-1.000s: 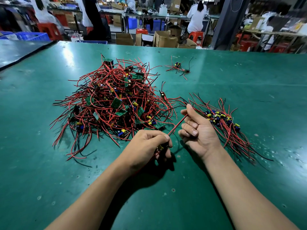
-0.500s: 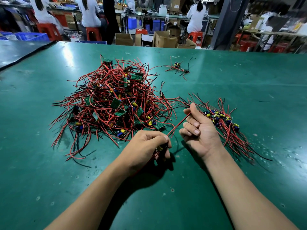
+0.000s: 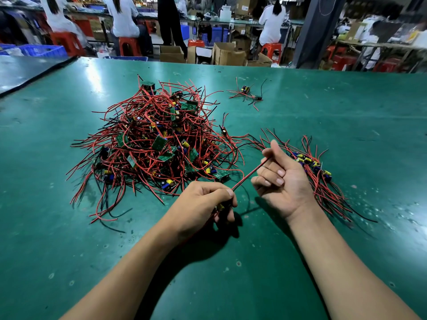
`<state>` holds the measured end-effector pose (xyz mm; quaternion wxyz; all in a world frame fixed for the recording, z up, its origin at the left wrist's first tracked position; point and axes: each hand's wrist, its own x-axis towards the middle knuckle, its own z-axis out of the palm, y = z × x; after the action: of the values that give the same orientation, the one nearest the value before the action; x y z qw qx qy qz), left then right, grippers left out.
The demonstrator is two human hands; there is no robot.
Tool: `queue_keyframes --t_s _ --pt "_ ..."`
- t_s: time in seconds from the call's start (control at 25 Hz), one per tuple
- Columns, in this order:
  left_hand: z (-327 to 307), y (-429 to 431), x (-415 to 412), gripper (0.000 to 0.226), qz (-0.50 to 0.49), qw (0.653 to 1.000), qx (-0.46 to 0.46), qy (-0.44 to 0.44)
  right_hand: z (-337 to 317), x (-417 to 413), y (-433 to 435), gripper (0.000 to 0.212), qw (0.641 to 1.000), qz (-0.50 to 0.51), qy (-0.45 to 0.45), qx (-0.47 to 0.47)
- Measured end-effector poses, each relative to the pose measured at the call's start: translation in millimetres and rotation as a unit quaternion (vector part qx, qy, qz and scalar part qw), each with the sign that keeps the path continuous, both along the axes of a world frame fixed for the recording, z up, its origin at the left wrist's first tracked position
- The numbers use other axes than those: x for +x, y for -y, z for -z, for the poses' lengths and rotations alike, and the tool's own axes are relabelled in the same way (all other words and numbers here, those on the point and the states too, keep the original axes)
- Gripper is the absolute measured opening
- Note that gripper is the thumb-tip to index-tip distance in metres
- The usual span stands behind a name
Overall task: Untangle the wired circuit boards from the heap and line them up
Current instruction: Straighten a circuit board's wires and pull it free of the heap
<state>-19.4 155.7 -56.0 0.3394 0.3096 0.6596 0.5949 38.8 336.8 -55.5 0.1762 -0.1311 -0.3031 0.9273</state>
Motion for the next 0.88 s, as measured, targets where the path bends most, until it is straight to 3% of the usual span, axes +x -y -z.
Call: queue_keyframes --t_s 0.12,0.2,0.28,0.36,0.44,0.52,0.6,0.68,0.76,0.88 --pt "0 0 0 0.03 0.004 1.0 -0.005 -0.005 3 -1 -3 0.034 0.998 0.02 0.048 0.021" --pt "1 1 0 0.03 0.006 1.0 -0.006 0.002 10 -3 -4 0.032 0.976 0.105 0.102 0.159" --pt "1 1 -1 0.03 0.012 1.0 -0.014 0.002 18 -5 -2 0.03 0.904 0.212 0.141 0.343" --pt "0 3 -2 0.029 0.032 0.999 -0.031 -0.007 24 -7 1 0.031 0.828 0.284 0.152 0.459" --pt "-2 3 -3 0.029 0.048 0.998 -0.039 -0.01 28 -9 4 0.031 0.784 0.332 0.153 0.502" --pt "-2 3 -2 0.029 0.047 0.998 -0.041 -0.013 29 -11 5 0.028 0.765 0.359 0.157 0.51" --pt "-1 3 -2 0.029 0.03 0.999 -0.034 -0.013 28 -11 6 0.027 0.77 0.356 0.163 0.504" --pt "2 2 -1 0.029 0.006 1.0 -0.02 -0.009 24 -7 3 0.03 0.848 0.277 0.153 0.425" --pt "4 3 -2 0.029 -0.012 1.0 -0.009 0.001 19 -1 1 0.042 0.927 0.105 0.141 0.331" --pt "7 3 -2 0.028 -0.027 0.999 0.013 0.029 18 5 8 0.051 0.92 -0.101 0.127 0.356"
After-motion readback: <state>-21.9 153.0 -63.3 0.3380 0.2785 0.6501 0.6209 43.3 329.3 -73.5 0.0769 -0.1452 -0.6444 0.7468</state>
